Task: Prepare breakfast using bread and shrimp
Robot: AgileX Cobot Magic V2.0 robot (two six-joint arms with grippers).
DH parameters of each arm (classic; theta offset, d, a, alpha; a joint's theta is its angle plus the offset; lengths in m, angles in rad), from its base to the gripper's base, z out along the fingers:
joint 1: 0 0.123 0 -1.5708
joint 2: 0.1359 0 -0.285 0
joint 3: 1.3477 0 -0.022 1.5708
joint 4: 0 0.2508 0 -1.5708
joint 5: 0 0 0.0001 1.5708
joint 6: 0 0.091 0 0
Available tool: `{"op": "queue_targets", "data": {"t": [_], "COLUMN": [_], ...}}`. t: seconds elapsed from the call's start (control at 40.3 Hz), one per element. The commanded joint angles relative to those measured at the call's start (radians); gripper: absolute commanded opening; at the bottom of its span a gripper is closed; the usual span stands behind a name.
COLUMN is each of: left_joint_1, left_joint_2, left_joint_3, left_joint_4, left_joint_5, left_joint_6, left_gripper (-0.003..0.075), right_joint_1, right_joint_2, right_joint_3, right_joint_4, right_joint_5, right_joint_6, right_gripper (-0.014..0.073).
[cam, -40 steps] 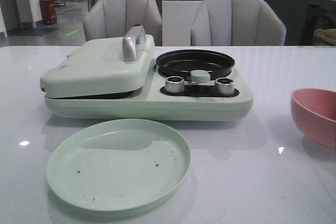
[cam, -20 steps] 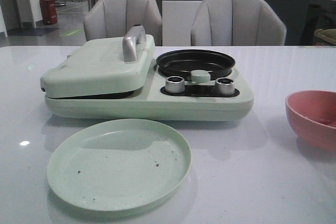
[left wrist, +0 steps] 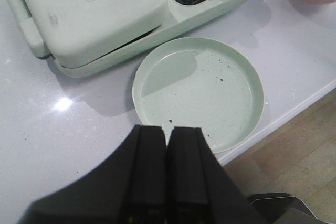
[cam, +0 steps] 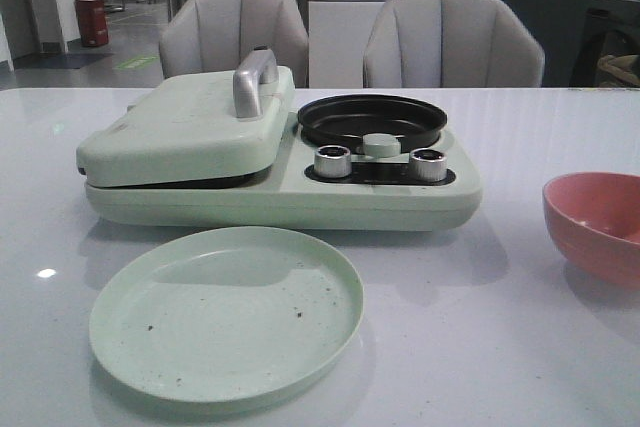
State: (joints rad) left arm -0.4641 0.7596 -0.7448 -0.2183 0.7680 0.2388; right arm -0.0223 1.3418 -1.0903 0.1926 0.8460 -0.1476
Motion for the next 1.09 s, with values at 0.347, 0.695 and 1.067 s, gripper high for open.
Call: {"op": "queue_targets", "data": {"t": [0.347,0.695,1.067], "left_joint_1": [-0.004,-0.004,-0.004], "left_joint_2": [-0.003,-0.003,-0.003], "left_joint_3": [-0.026,-0.026,-0.026], "left_joint_4": [-0.013,-0.013,-0.013], "left_joint_5": [-0.071,-0.071,-0.073], "left_joint_6": [-0.010,-0.010,-0.010], "left_gripper": [0.0099,0.0099,0.0099], "right_joint_1": [0.175,0.175,0.175], "right_joint_2": [-0.459,-0.731,-0.784], "right_joint_3": [0.185,0.335,0.348], "right_joint_4": [-0.049,-0.064,-0.186], "right_joint_5": [-0.022,0.080,0.131], "right_joint_6": [-0.020,-0.012,0.129], "right_gripper": [0.0498,0.0498,0.0495]}}
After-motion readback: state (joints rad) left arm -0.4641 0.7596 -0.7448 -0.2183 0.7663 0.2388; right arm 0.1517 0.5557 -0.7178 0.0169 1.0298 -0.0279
